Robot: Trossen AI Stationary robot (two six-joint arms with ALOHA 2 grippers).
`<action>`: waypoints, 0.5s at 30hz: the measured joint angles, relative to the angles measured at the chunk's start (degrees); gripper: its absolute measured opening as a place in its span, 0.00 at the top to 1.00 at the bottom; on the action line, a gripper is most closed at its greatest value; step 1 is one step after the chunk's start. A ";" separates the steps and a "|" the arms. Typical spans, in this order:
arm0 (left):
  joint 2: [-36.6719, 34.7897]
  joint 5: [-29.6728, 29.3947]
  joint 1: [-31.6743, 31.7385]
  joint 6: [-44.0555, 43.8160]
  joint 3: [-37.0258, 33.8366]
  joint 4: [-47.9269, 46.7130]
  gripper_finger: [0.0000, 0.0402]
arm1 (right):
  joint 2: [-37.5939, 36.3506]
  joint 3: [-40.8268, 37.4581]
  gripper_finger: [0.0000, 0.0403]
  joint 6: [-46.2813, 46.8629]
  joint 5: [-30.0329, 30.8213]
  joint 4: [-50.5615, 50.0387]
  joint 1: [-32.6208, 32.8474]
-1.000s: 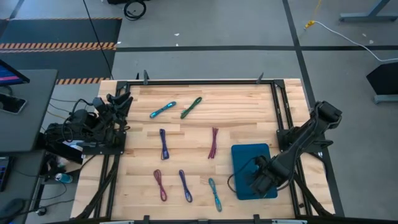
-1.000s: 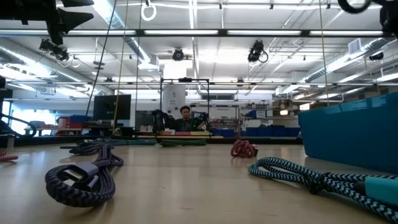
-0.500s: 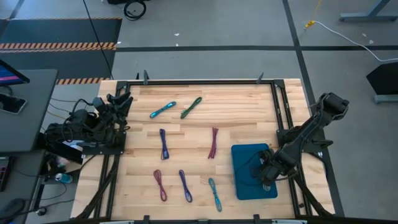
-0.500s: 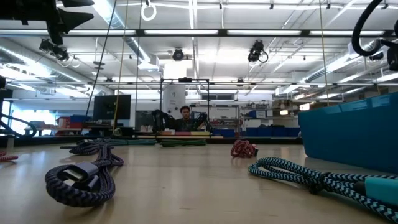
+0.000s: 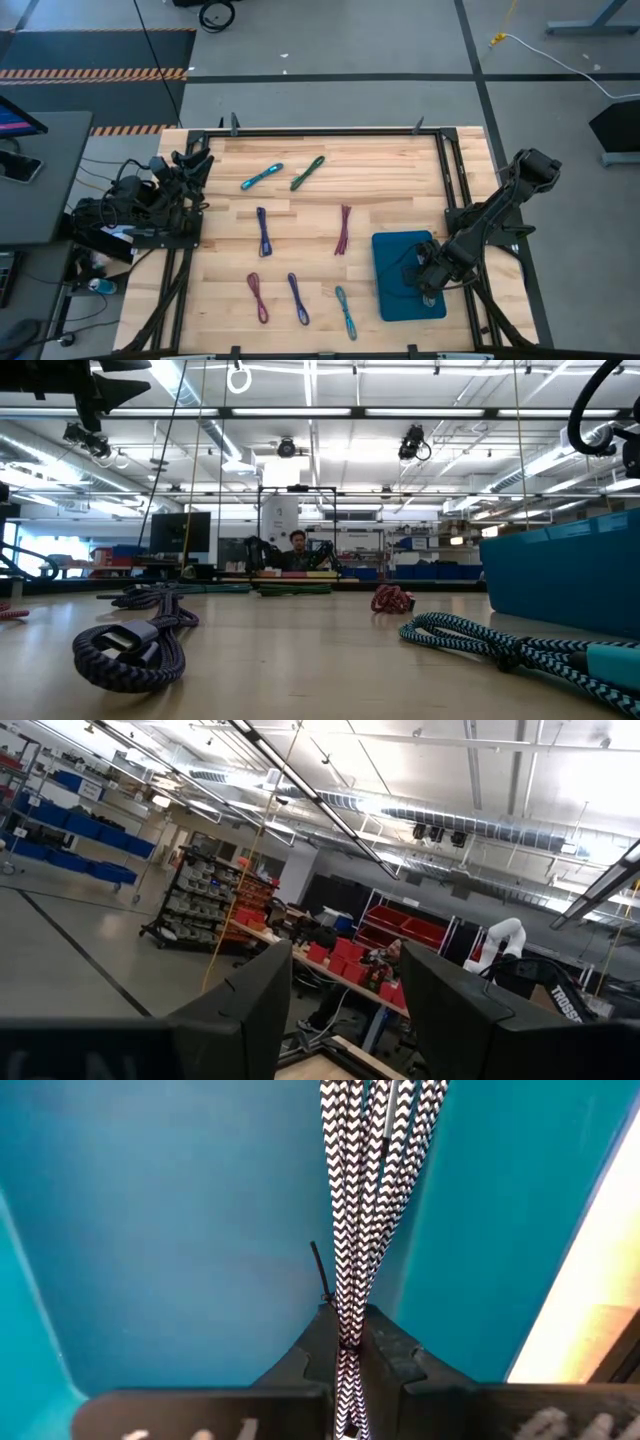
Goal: Pick and place USB-C Cables
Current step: Put the white charger cable into the blue bin
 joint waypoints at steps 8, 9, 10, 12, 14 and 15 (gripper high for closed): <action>-0.02 0.00 0.00 0.04 0.00 0.00 0.52 | 0.00 0.00 0.94 -0.25 -1.60 -0.27 0.00; 0.00 0.00 0.00 0.04 0.00 0.00 0.52 | 0.00 0.00 0.94 -0.42 -2.00 -0.31 0.00; 0.00 0.00 0.00 0.04 0.00 0.00 0.52 | 0.00 0.00 0.94 -0.62 -2.24 -0.28 0.00; 0.00 0.00 0.00 0.07 0.00 0.00 0.52 | 0.00 0.00 0.93 -1.43 -2.56 0.04 0.00; 0.00 0.00 0.00 0.07 0.00 0.00 0.52 | 0.00 0.00 0.87 -1.38 -2.60 0.16 -0.02; 0.00 0.00 0.00 0.04 0.00 0.00 0.52 | 0.00 0.00 0.83 -1.40 -2.58 0.11 -0.11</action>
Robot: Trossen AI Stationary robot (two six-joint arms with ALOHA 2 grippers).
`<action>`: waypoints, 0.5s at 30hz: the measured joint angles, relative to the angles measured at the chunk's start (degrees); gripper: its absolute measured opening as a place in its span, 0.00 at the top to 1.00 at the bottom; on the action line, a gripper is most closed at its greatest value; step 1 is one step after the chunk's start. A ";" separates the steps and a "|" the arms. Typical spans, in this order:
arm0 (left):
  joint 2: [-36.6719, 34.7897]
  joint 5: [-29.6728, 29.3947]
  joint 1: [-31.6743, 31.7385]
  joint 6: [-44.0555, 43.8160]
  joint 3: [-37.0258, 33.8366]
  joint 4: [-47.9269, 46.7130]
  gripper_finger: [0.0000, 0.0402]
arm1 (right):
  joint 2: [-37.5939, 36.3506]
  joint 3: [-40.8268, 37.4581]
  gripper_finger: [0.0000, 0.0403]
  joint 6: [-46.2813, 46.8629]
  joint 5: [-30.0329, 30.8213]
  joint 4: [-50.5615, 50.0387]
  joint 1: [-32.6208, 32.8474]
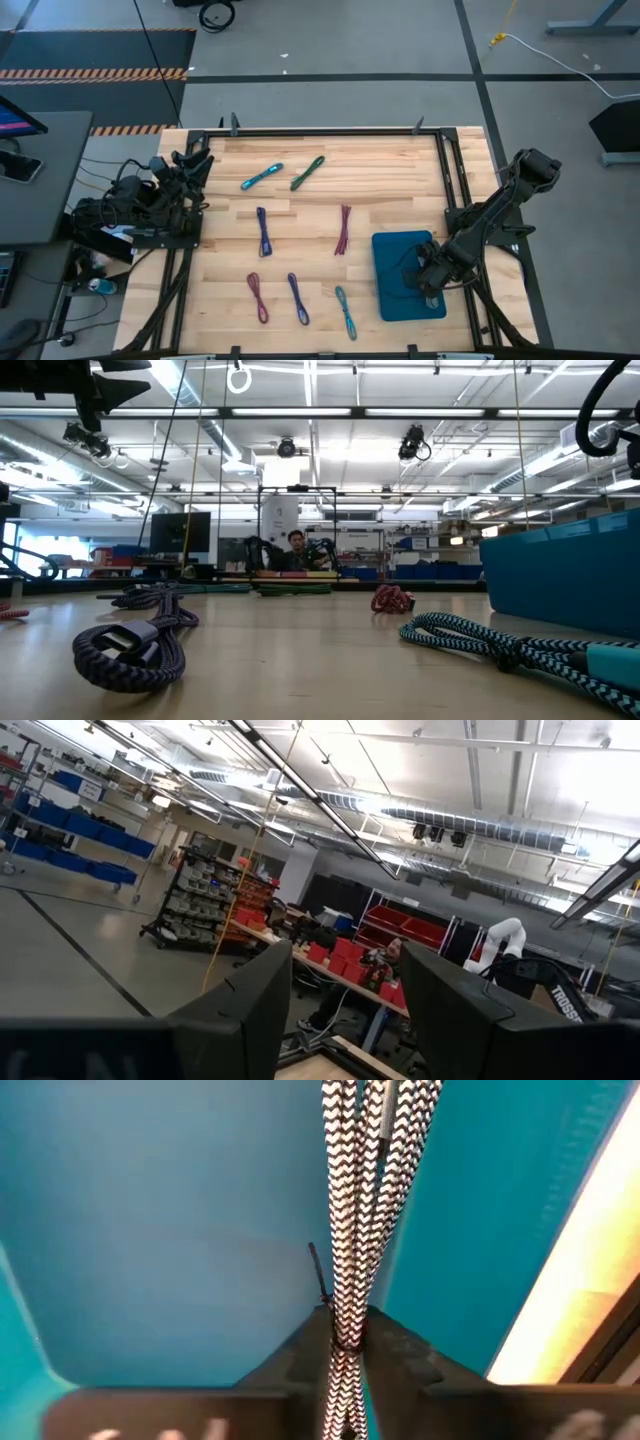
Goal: Pick and place USB-C Cables
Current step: Put the white charger cable into the blue bin, then put the top blue charger cable into the blue bin
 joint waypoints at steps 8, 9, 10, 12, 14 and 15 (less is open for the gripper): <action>0.00 0.00 0.00 0.00 0.00 0.00 0.52 | 0.02 0.39 0.62 -0.09 1.14 0.03 -0.28; -0.02 0.00 0.00 0.00 0.00 0.00 0.52 | -0.04 0.84 0.61 -0.11 2.09 0.51 -0.58; -0.01 0.00 0.00 0.00 0.00 -0.05 0.52 | -0.41 1.34 0.61 -0.32 3.58 1.34 -0.93; -0.01 -0.03 0.00 -0.04 0.00 -0.65 0.52 | -1.45 2.82 0.61 -1.76 8.28 2.43 -2.20; 0.02 -0.25 0.00 -0.19 0.00 -1.92 0.52 | -2.52 4.83 0.61 -4.70 13.93 2.62 -3.89; 0.16 -0.43 0.00 -0.78 0.00 -2.77 0.52 | -3.16 5.97 0.62 -6.99 16.69 2.60 -4.96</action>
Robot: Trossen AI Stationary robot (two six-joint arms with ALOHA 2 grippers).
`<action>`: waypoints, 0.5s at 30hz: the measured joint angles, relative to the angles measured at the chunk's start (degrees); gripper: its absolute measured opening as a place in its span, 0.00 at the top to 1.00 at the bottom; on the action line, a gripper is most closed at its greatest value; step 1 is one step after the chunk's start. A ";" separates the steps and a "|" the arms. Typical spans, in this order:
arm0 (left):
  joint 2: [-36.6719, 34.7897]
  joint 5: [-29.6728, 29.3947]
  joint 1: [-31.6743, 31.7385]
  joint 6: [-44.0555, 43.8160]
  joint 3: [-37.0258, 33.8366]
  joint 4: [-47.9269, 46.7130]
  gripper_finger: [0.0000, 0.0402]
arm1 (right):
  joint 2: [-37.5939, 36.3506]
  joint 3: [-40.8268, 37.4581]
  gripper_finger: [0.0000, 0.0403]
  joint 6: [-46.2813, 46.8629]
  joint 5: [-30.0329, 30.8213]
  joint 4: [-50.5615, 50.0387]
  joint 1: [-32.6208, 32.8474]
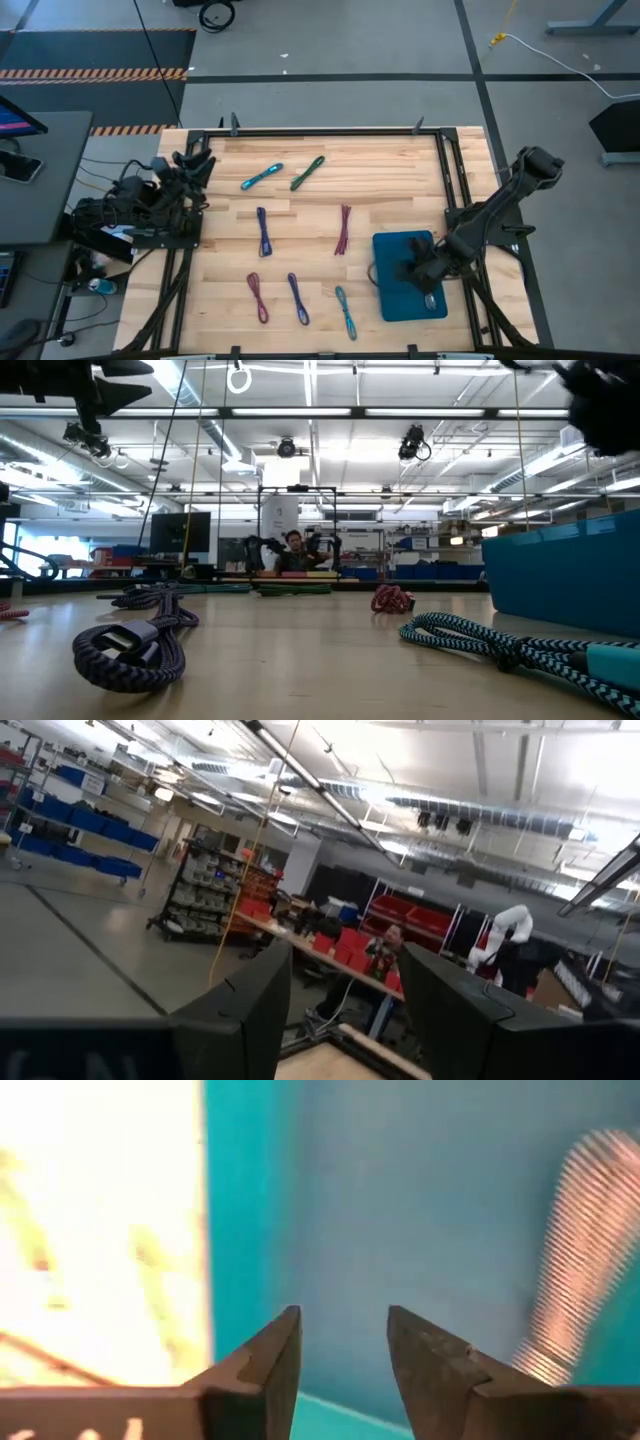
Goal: Pick and place USB-C Cables
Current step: Put the top blue charger cable into the blue bin
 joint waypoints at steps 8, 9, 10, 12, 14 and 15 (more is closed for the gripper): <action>6.16 -0.29 0.00 -10.04 -0.02 -8.90 0.52 | -6.04 9.64 0.62 -26.51 16.42 0.64 -11.01; 7.83 -0.25 0.00 -11.30 -0.02 -9.03 0.52 | -6.73 10.76 0.62 -30.65 17.34 0.96 -12.58; 9.54 -0.25 0.00 -12.07 -0.02 -9.22 0.52 | -7.38 11.93 0.62 -34.74 18.18 1.43 -14.13; 13.51 -0.29 0.00 -12.86 -0.02 -8.95 0.52 | -8.39 14.29 0.62 -42.81 19.24 2.74 -16.95; 17.76 -0.49 0.00 -13.13 -0.02 -9.09 0.52 | -9.35 16.38 0.62 -50.31 19.40 4.35 -19.56; 19.90 -0.55 0.05 -13.71 -0.02 -9.06 0.52 | -9.69 17.30 0.62 -53.90 19.38 5.66 -20.72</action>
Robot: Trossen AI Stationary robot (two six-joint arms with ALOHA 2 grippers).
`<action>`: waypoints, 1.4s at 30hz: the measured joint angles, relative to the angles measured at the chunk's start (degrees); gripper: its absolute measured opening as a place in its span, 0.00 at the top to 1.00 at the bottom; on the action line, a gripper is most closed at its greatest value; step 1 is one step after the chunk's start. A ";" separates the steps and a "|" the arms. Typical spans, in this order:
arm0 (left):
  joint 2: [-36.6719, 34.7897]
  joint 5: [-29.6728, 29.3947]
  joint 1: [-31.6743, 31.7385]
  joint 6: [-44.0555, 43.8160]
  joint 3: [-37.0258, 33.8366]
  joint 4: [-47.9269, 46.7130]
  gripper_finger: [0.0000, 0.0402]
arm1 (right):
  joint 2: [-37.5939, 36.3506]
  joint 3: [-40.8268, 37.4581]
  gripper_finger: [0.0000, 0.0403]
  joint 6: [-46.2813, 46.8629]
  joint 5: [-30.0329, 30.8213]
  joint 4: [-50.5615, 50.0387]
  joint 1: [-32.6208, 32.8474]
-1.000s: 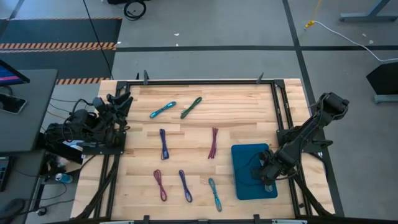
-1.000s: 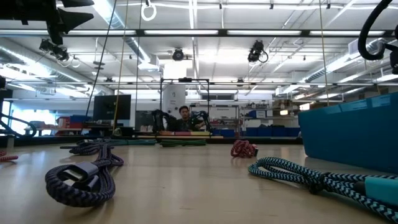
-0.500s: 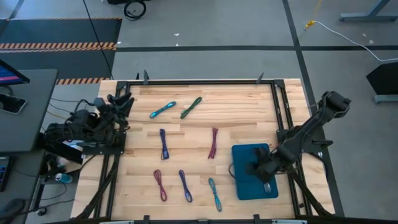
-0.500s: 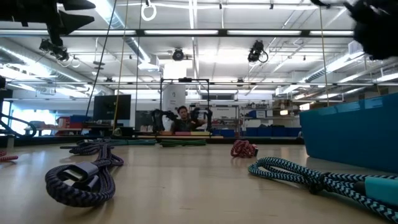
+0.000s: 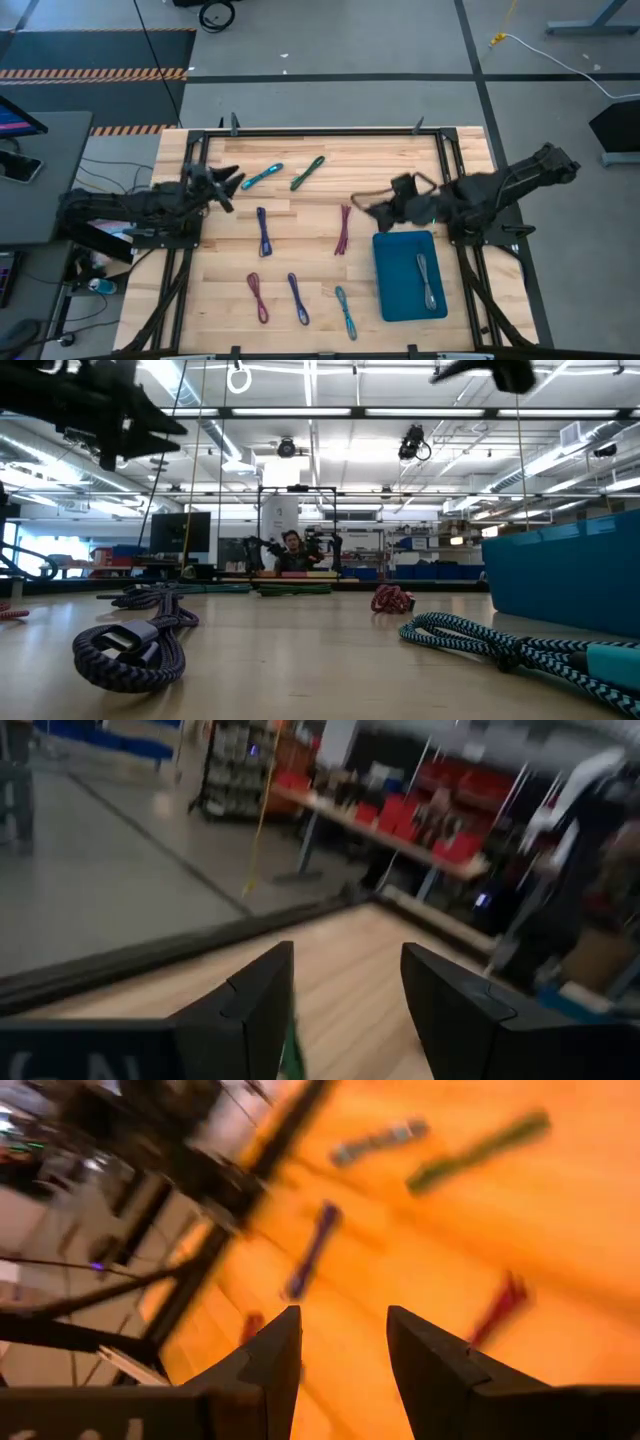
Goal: Pick and place USB-C Cables
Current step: Put the top blue charger cable into the blue bin
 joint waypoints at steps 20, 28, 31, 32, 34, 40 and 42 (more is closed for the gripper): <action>42.61 16.51 17.99 10.36 36.75 -44.29 0.52 | -2.71 4.27 0.62 -26.72 -9.44 13.60 -8.78; 52.70 32.21 30.65 15.76 42.43 -45.18 0.52 | -2.76 4.27 0.62 -30.94 -15.20 16.09 -8.81; 55.61 34.19 34.08 13.70 42.45 -46.24 0.52 | -2.76 4.27 0.62 -32.33 -17.08 17.47 -8.83; 56.52 34.33 34.97 12.84 42.45 -47.05 0.52 | -2.83 4.27 0.62 -32.73 -17.58 17.79 -8.83; 58.19 34.39 36.38 12.27 42.42 -48.29 0.52 | -2.89 4.27 0.62 -33.68 -18.44 19.29 -8.83; 63.41 34.44 37.90 11.42 42.43 -48.20 0.52 | -3.63 4.25 0.62 -37.11 -20.22 24.76 -8.80; 65.47 34.44 37.88 11.49 42.42 -48.13 0.52 | -3.93 4.25 0.62 -38.26 -21.56 27.31 -8.80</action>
